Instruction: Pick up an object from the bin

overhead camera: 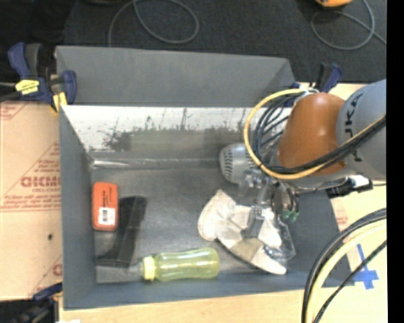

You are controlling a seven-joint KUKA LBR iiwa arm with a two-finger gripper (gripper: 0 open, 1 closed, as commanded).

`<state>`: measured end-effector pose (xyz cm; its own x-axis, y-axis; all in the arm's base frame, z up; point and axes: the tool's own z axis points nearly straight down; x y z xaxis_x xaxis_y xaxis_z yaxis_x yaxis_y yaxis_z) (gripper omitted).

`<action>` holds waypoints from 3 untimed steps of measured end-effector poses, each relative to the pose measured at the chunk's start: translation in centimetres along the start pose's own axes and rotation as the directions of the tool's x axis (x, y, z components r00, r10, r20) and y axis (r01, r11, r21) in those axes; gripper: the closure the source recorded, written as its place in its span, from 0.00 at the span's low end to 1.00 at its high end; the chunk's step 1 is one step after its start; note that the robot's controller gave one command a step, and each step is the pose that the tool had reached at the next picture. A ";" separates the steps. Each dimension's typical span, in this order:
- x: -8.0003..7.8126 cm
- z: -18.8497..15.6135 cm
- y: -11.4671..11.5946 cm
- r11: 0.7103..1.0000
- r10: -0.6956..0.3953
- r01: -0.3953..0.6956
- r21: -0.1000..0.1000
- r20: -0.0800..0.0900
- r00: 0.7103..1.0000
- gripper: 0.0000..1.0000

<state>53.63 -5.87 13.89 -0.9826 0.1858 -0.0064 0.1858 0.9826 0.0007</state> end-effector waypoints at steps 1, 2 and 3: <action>3.5 4.9 -1.1 0.986 -0.164 0.164 -0.001 0.003 0.986 1.00; 3.5 4.9 -1.1 0.986 -0.165 0.165 -0.001 0.003 0.986 1.00; 2.7 -4.6 -0.9 0.987 -0.162 0.162 0.000 0.005 0.987 1.00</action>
Offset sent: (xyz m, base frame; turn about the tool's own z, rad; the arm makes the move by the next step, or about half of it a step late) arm 0.0000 0.0000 0.0000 0.0000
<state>50.74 -6.27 18.47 -0.9996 0.0239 -0.0119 0.0239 0.9997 -0.0002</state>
